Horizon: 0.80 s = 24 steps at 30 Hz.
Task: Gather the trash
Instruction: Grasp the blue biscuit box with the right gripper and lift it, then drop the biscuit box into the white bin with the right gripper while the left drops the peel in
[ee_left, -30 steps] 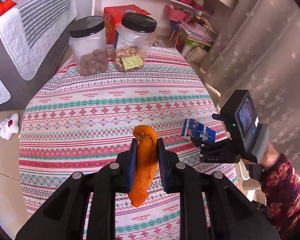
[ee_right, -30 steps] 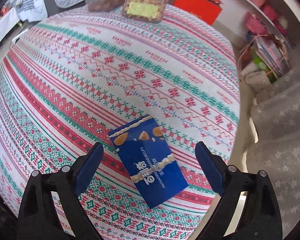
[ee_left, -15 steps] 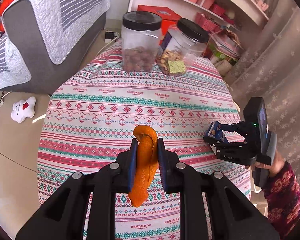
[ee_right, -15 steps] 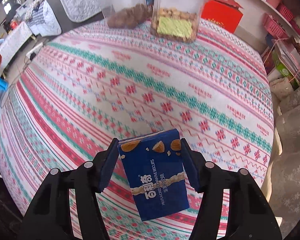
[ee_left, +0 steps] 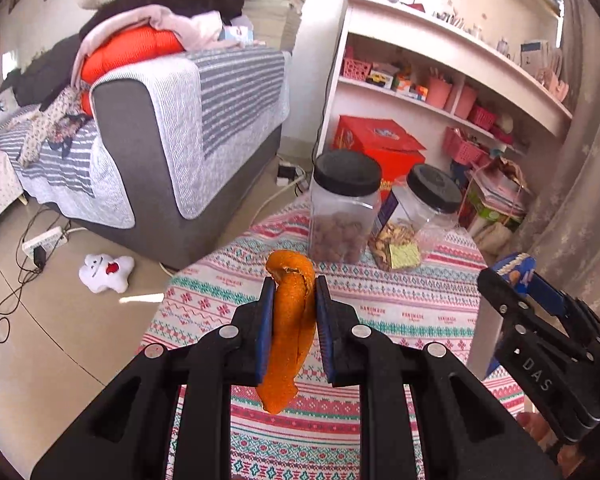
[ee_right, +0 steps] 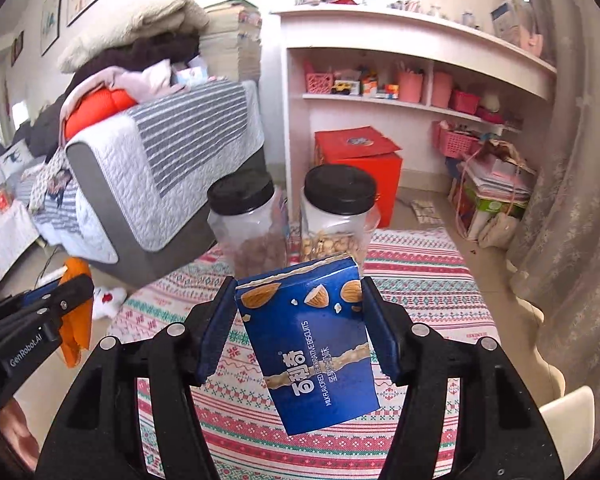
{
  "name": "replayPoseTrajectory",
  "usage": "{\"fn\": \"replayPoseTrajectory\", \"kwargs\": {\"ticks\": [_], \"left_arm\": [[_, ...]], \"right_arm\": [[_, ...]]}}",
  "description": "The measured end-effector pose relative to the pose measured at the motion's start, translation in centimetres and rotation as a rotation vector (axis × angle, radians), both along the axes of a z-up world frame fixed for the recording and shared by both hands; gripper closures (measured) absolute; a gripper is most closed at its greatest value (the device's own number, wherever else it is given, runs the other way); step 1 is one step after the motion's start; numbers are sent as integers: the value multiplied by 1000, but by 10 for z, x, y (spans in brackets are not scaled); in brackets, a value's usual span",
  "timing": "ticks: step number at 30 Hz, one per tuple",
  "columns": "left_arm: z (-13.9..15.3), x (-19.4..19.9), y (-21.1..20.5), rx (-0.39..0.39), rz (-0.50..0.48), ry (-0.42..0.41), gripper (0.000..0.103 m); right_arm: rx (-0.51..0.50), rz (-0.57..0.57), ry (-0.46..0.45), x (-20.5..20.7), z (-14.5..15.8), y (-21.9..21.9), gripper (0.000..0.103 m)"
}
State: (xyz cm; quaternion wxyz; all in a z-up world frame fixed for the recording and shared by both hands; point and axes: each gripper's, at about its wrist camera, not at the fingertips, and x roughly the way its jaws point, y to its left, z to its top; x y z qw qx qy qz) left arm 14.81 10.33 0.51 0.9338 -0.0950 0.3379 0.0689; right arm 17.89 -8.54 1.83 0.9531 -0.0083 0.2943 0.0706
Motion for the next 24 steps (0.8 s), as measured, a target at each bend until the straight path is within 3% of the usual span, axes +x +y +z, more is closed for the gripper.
{"fn": "replayPoseTrajectory", "kwargs": {"ticks": [7, 11, 24], "left_arm": [[20, -19, -19, 114, 75, -140, 83], [24, -23, -33, 153, 88, -183, 83], [25, -23, -74, 144, 90, -223, 83]], "right_arm": [[24, -191, -89, -34, 1, -28, 44], [15, -233, -118, -41, -2, -37, 44], [-15, -342, -190, -62, 11, -74, 43]]}}
